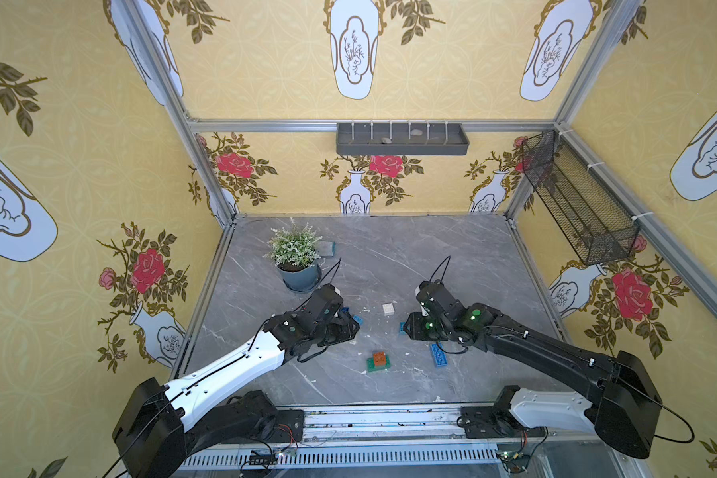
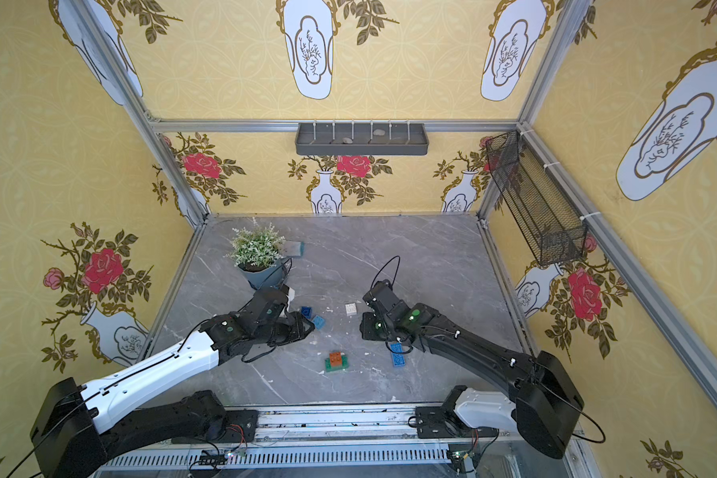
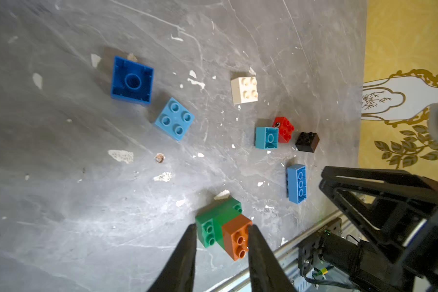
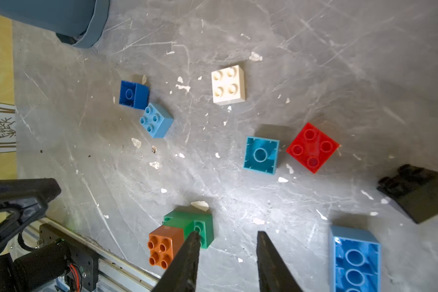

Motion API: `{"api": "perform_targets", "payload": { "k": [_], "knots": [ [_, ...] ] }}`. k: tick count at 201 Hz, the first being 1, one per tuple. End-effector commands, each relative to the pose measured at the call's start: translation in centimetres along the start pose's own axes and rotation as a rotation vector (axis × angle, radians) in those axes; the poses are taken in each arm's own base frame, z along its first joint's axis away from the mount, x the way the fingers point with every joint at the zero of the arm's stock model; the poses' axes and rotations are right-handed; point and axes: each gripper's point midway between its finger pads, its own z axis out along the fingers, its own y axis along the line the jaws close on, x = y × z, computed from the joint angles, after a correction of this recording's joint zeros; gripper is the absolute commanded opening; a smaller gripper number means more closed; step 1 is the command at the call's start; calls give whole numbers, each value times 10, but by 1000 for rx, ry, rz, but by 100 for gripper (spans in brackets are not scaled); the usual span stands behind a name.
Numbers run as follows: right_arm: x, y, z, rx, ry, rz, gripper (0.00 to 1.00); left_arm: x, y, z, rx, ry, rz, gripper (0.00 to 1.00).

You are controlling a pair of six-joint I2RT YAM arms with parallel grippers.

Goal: Assemble the number 1 with lego
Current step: Pick up the lego brick from the center of the board.

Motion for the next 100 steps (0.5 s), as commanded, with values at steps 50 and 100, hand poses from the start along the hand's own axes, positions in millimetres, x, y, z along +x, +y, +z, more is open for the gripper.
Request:
{"api": "perform_targets", "payload": {
  "k": [50, 100],
  "knots": [
    [-19, -11, 2, 4, 9, -5, 40, -8, 19, 31, -283, 169, 229, 61],
    [-21, -16, 6, 1, 11, 31, 40, -17, 17, 56, -359, 270, 392, 63]
  ]
}}
